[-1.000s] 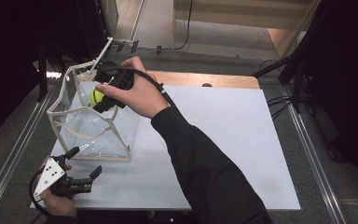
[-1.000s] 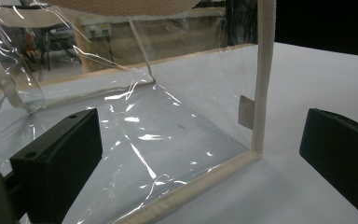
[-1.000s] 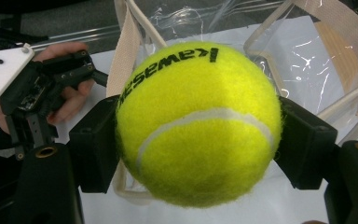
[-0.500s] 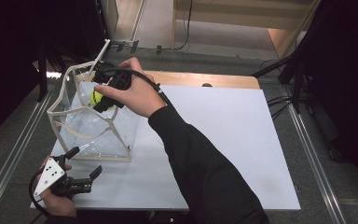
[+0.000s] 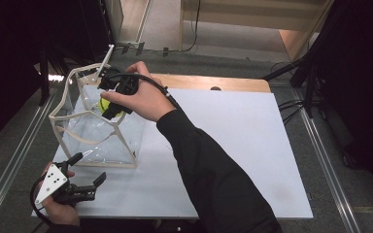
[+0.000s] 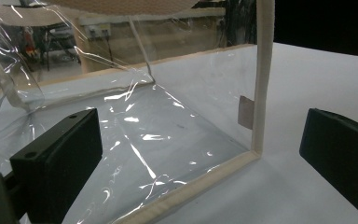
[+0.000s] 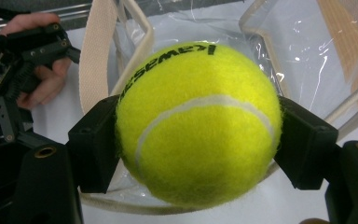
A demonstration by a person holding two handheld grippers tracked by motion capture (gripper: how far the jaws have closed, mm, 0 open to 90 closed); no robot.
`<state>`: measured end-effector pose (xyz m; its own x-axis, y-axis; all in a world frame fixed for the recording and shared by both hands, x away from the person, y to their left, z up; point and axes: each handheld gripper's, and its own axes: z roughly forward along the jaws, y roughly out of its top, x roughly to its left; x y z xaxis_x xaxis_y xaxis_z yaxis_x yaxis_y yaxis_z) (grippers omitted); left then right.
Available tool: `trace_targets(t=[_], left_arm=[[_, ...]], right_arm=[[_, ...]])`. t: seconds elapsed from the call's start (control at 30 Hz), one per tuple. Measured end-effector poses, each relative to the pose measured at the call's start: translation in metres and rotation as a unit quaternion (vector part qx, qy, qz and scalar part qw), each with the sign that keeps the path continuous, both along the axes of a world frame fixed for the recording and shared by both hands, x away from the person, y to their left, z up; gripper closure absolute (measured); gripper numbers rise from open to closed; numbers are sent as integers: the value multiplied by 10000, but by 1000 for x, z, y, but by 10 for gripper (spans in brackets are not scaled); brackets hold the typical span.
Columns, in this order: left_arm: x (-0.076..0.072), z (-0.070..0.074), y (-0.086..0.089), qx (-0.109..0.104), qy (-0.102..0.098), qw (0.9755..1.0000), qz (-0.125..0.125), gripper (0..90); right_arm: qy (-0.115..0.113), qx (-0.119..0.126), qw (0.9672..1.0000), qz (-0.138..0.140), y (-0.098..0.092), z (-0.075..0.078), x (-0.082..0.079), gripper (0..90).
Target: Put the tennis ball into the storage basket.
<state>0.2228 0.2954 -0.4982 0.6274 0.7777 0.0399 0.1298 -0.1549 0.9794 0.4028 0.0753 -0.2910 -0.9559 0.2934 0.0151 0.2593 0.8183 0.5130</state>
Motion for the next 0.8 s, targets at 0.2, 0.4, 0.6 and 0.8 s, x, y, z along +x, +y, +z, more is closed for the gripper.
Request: trace_targets(t=[0.2, 0.4, 0.6, 0.8], left_arm=[[0, 0, 0, 3, 5, 10000, 1, 0], [0, 0, 0, 0, 0, 10000, 2, 0], [0, 0, 0, 7, 2, 10000, 0, 0], [0, 0, 0, 24, -6, 10000, -5, 0]], right_arm=[[-48, -256, 9996, -58, -4, 0, -2, 230], [-138, -360, 9992, -125, -10, 3, -5, 184], [-107, -238, 9995, -174, -17, 10, -9, 148], [-263, -31, 9991, -330, -28, 13, -14, 84]])
